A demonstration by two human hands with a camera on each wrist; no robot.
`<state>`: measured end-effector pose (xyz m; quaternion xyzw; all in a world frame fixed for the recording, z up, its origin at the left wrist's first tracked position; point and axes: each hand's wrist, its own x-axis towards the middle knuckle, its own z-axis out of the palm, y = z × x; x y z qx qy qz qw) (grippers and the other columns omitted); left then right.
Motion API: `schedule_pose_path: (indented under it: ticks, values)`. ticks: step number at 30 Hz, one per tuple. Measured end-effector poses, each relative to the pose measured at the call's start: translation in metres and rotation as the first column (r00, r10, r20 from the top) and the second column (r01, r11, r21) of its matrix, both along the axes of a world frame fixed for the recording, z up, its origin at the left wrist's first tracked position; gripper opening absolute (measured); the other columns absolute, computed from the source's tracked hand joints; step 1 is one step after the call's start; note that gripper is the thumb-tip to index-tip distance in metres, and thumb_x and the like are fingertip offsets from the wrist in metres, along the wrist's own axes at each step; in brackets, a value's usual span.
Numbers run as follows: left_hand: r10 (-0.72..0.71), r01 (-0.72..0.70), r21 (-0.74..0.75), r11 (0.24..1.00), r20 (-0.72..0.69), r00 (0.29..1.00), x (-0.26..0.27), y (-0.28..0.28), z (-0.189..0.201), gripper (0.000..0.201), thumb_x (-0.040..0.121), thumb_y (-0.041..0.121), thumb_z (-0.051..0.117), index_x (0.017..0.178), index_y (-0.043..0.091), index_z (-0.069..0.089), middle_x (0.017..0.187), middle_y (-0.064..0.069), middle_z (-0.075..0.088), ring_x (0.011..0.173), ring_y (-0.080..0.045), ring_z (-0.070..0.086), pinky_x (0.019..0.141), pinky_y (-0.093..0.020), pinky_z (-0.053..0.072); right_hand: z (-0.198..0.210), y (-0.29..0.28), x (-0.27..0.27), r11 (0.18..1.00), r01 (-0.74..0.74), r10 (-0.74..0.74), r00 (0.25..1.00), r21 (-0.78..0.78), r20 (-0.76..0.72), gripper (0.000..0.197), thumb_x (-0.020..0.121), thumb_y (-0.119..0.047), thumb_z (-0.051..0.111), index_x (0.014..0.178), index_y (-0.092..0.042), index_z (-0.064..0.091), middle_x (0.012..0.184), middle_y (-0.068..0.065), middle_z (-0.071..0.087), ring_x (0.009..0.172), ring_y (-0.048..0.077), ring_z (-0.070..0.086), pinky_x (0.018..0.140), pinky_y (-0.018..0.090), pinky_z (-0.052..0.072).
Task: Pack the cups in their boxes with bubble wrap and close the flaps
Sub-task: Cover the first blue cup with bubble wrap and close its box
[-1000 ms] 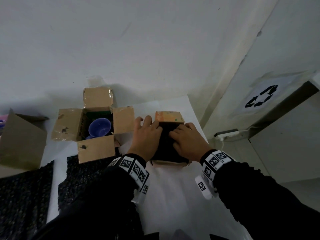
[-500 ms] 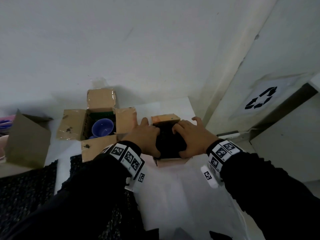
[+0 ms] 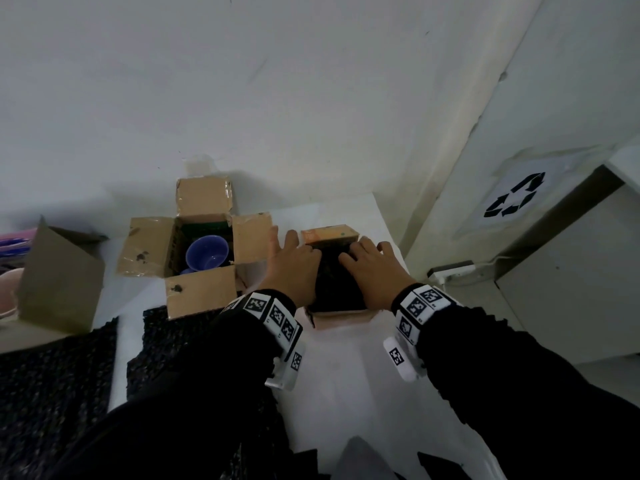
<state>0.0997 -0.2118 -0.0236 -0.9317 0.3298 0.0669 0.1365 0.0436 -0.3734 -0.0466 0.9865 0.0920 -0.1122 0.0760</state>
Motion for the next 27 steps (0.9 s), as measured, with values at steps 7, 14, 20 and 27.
schedule_pose_path:
  ticks: [7, 14, 20, 27]
  values:
    - [-0.054, 0.064, -0.185, 0.981, 0.063, 0.997, -0.013, 0.020, 0.002, 0.035, 0.075, 0.033, 0.055, 0.109, 0.025, 0.053, 0.114, 0.001, 0.056, 0.108, -0.026, 0.045, 0.095, -0.044, 0.032, 0.014, -0.001, -0.024, 0.937, -0.088, 0.003, 0.970, 0.339, 0.243, 0.028, 0.076, -0.036, 0.055, 0.100, -0.022, 0.054, 0.106, 0.000, 0.051, 0.095, 0.023, 0.048, 0.076, 0.036, 0.035]
    - [-0.391, 0.369, -0.384, 0.846, 0.022, 0.920, -0.040, 0.061, -0.033, 0.029, 0.079, 0.050, 0.063, 0.096, 0.026, 0.069, 0.095, 0.007, 0.064, 0.088, -0.015, 0.058, 0.071, -0.031, 0.046, -0.025, 0.012, -0.062, 0.956, -0.164, 0.117, 0.973, 0.242, 0.198, 0.018, 0.075, -0.039, 0.069, 0.080, -0.025, 0.059, 0.072, -0.007, 0.064, 0.070, 0.018, 0.061, 0.075, 0.033, 0.024]
    - [-0.345, 0.351, -0.414, 0.840, 0.091, 0.934, -0.049, 0.058, -0.052, 0.024, 0.067, 0.022, 0.083, 0.089, 0.026, 0.075, 0.096, 0.007, 0.070, 0.096, -0.017, 0.063, 0.074, -0.030, 0.052, -0.035, 0.022, -0.066, 0.973, -0.113, 0.070, 0.976, 0.202, 0.208, 0.012, 0.079, -0.029, 0.064, 0.069, -0.025, 0.059, 0.061, -0.008, 0.063, 0.062, 0.017, 0.060, 0.086, 0.035, 0.026]
    - [-0.325, 0.346, -0.431, 0.833, 0.124, 0.937, -0.058, 0.058, -0.054, 0.025, 0.066, 0.011, 0.076, 0.085, 0.020, 0.063, 0.088, 0.000, 0.059, 0.077, -0.021, 0.058, 0.068, -0.030, 0.047, -0.010, 0.028, -0.046, 0.947, -0.120, 0.066, 0.980, 0.296, 0.187, 0.058, 0.071, -0.053, 0.052, 0.117, -0.017, 0.053, 0.110, 0.001, 0.054, 0.092, 0.020, 0.053, 0.086, 0.035, 0.041]
